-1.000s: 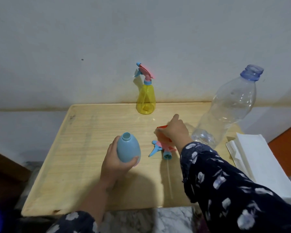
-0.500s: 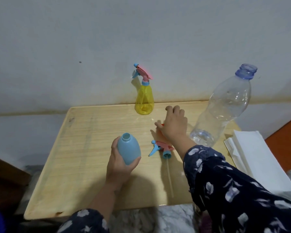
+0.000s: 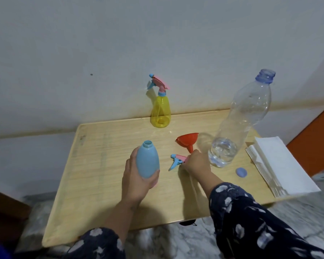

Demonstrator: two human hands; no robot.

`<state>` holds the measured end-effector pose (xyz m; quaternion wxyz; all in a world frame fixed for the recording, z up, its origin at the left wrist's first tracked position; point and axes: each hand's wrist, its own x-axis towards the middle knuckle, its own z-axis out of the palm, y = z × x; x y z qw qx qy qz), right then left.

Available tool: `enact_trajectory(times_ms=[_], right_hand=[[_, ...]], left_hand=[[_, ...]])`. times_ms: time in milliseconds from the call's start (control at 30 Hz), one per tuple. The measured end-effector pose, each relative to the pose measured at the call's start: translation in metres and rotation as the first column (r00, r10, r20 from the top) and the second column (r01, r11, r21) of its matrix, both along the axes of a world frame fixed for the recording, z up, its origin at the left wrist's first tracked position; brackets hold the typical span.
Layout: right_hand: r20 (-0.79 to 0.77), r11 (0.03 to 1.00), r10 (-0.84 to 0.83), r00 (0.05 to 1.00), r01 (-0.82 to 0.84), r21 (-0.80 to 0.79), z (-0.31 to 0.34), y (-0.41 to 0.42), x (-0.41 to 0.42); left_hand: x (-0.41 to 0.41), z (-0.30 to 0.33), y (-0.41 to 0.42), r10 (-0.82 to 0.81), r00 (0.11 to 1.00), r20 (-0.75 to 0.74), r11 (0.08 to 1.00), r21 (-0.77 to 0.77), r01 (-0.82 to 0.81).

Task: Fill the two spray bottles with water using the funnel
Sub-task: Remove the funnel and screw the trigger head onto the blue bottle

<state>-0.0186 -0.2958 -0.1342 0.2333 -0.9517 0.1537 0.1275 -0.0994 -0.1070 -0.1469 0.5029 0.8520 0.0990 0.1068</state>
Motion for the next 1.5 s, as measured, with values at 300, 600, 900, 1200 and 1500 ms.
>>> enact_trajectory(times_ms=[300,600,900,1200,1500], right_hand=[[-0.075,0.550,-0.146,0.986,0.144,0.823,0.106,0.031,0.015],[0.355,0.491,-0.381,0.854,-0.138,0.860,0.174,0.063,0.024],[0.469,0.522,-0.395,0.790,-0.227,0.822,0.175,0.084,0.015],[0.524,0.600,-0.302,0.796,-0.269,0.754,0.176,0.091,0.005],[0.445,0.611,-0.088,0.891,-0.305,0.730,0.143,0.105,-0.015]], left_hand=[[-0.011,0.019,0.032,-0.078,0.989,-0.127,0.988,0.121,0.094],[-0.021,0.034,0.042,-0.160,0.978,-0.135,0.976,0.127,0.178],[-0.017,0.040,0.048,-0.194,0.975,-0.109,0.980,0.031,0.198],[-0.007,0.051,0.048,-0.216,0.974,-0.069,0.976,-0.059,0.212],[0.010,0.068,0.035,-0.226,0.974,-0.027,0.963,-0.159,0.219]])
